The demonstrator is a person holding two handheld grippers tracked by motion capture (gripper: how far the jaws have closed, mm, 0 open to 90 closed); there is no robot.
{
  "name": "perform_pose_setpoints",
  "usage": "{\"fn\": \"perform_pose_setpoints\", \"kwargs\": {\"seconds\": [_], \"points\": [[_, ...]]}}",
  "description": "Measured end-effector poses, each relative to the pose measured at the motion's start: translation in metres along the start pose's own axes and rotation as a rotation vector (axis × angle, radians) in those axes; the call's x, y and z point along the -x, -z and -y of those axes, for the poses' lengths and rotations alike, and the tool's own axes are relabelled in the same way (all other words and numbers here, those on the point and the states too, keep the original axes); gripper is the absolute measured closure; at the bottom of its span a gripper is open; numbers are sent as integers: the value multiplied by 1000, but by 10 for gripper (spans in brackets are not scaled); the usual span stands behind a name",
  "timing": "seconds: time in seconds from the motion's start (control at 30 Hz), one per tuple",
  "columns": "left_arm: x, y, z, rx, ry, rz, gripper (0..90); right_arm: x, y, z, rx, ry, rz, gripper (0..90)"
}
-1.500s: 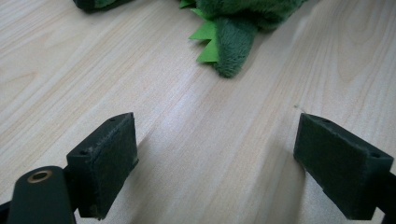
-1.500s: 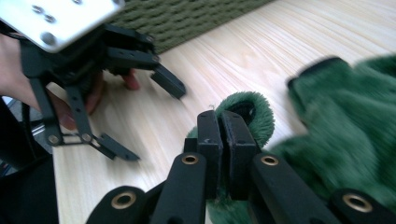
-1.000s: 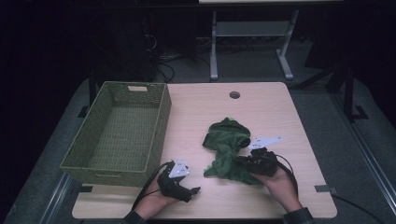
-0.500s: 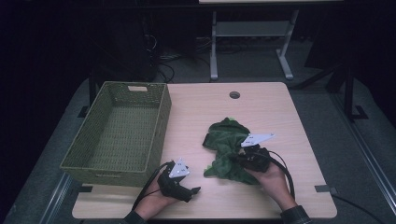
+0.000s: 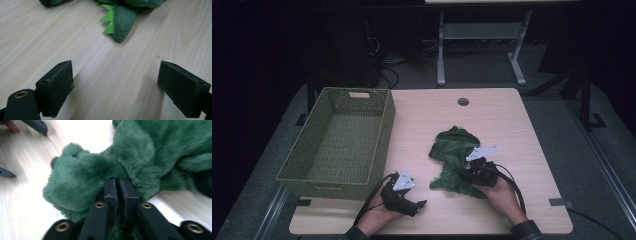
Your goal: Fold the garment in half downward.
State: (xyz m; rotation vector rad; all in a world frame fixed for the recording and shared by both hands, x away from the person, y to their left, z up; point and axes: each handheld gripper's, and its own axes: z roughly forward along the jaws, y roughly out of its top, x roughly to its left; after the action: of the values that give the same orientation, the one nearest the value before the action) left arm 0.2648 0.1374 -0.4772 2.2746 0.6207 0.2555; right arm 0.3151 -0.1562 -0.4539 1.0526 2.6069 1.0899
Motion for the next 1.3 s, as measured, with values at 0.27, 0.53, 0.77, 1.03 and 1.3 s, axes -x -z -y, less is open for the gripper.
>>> {"fn": "perform_pose_setpoints", "kwargs": {"seconds": [0.27, 0.53, 0.77, 1.03, 1.3], "points": [[3, -2, -2, 0, 20, -21, 125, 7, 37, 12, 68, -16, 10, 721], [2, -2, -2, 1, 20, -21, 125, 28, 79, 51, 106, -63, 45, 689], [3, -2, -2, 1, 19, -21, 125, 35, 96, 83, 100, -84, 49, 658], [-1, -5, -10, -30, 42, -19, 125, 31, 105, 108, 100, -67, 25, 639], [-5, -14, -16, -10, 23, 4, 127, 23, 91, 109, 44, -28, -45, 629]]}}
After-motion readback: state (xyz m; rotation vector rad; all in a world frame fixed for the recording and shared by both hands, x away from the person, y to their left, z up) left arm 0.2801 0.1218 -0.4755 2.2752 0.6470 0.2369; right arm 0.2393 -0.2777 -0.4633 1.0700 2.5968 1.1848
